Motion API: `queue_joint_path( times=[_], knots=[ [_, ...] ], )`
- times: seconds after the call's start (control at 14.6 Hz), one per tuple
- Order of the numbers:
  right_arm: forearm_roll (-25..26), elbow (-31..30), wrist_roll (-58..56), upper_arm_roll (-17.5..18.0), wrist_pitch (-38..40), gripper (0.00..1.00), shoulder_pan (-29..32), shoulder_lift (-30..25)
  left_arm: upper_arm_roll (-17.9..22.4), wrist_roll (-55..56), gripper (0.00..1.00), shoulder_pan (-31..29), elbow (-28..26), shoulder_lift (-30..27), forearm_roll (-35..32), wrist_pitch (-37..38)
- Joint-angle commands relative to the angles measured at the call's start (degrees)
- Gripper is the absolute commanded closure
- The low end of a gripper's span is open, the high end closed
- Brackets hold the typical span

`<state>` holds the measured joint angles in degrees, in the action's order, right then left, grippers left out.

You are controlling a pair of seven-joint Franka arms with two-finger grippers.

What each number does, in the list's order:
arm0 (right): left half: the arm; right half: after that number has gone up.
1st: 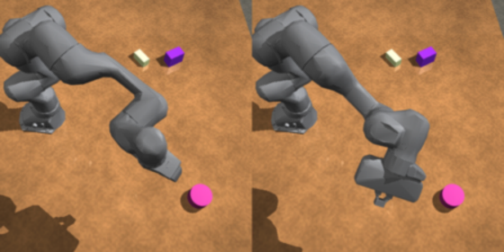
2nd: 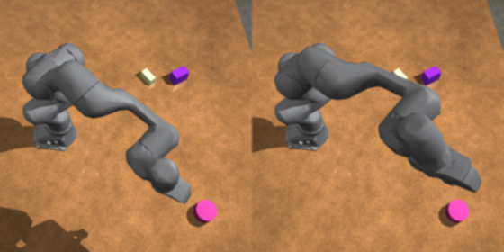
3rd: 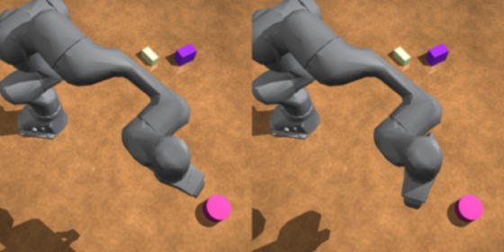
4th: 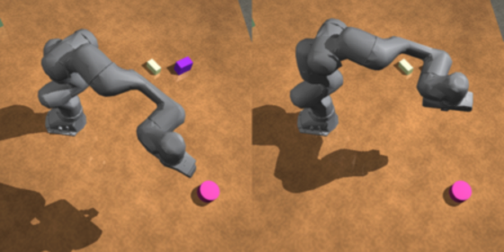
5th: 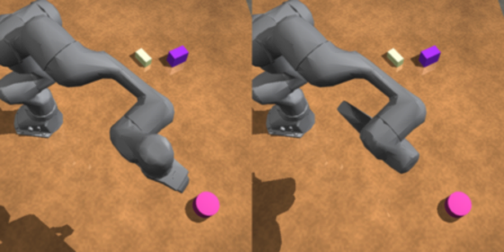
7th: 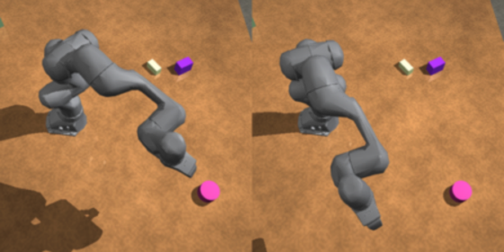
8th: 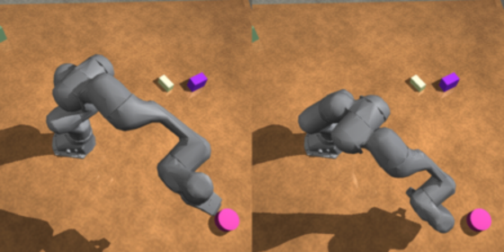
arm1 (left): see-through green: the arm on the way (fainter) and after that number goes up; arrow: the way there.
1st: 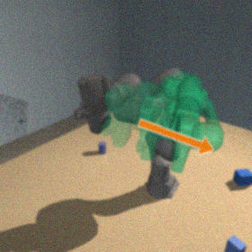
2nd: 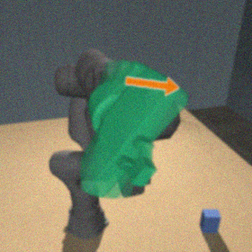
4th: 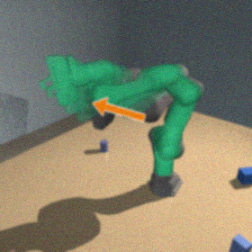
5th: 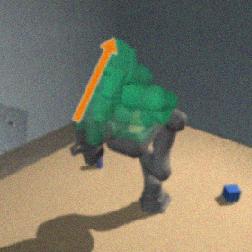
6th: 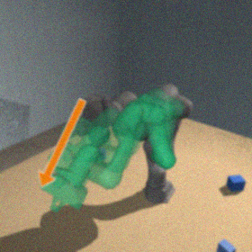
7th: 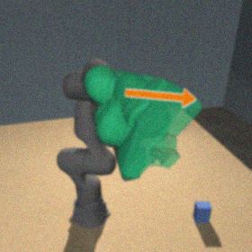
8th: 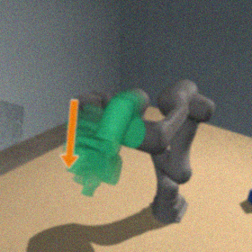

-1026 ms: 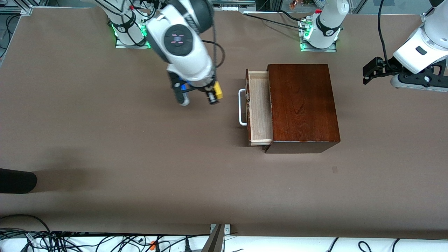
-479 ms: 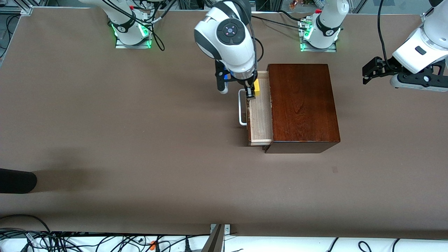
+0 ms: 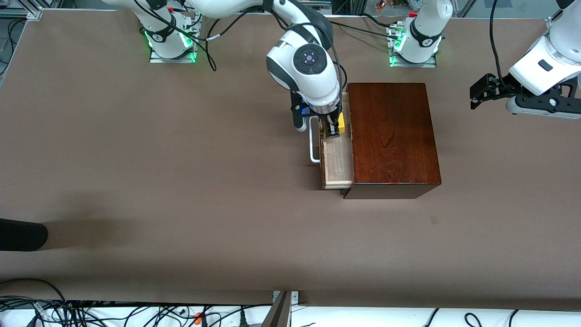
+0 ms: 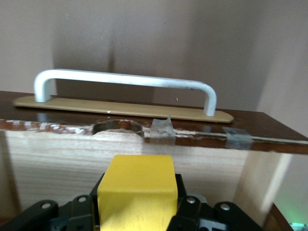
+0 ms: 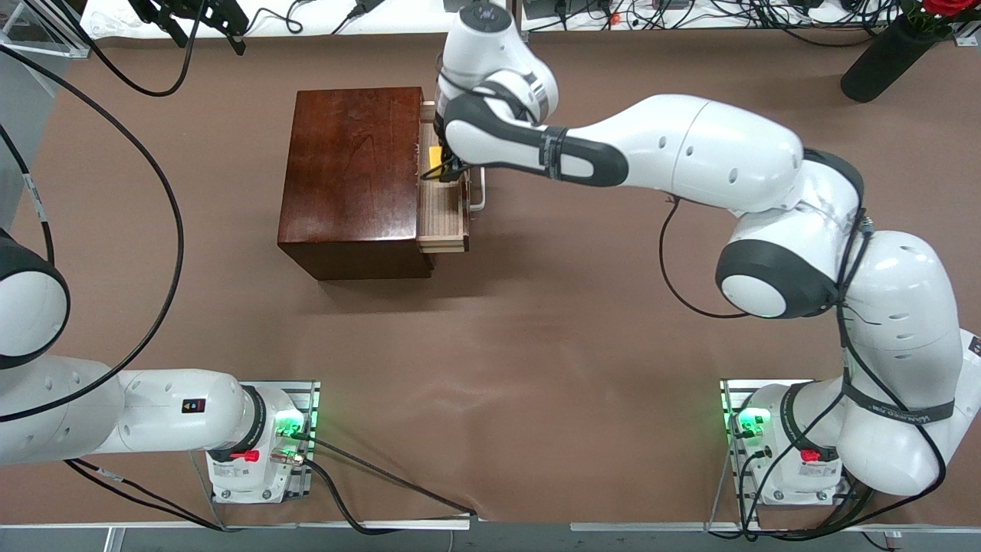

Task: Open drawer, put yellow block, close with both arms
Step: 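Lower the cube into the open drawer and open the right gripper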

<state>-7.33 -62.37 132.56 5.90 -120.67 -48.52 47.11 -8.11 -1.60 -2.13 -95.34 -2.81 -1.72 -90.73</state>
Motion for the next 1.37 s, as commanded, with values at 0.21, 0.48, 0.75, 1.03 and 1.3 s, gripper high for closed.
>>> queue_joint_path(
  times=[0.21, 0.48, 0.75, 1.03, 1.3],
  knots=[
    [0.8, 2.5, -0.1, -1.0, -1.5, 1.00, -1.5, 4.3, 0.3, -1.3, 0.00, 0.1, 2.0, 0.9, 1.3, 1.4],
    [0.7, 2.6, 0.2, -1.5, -0.5, 0.00, -1.3, 3.4, 0.2, -1.3, 0.00, 0.1, 2.0, 0.9, 1.3, 1.4],
    [-0.8, 2.8, 0.2, -0.9, 3.3, 0.00, 1.7, -2.1, 0.2, -1.2, 0.00, 0.2, 2.0, 0.9, 2.2, 1.4],
    [-2.1, 2.7, -8.1, -1.1, 13.2, 0.00, 5.9, -10.0, 0.3, -1.2, 0.00, 0.3, 2.0, 0.9, 2.2, 1.4],
    [-1.9, 2.2, -32.3, -1.6, 27.6, 0.00, 11.8, -16.3, 0.3, -1.2, 0.00, 0.2, 1.9, 0.9, 2.3, 1.5]
  ],
)
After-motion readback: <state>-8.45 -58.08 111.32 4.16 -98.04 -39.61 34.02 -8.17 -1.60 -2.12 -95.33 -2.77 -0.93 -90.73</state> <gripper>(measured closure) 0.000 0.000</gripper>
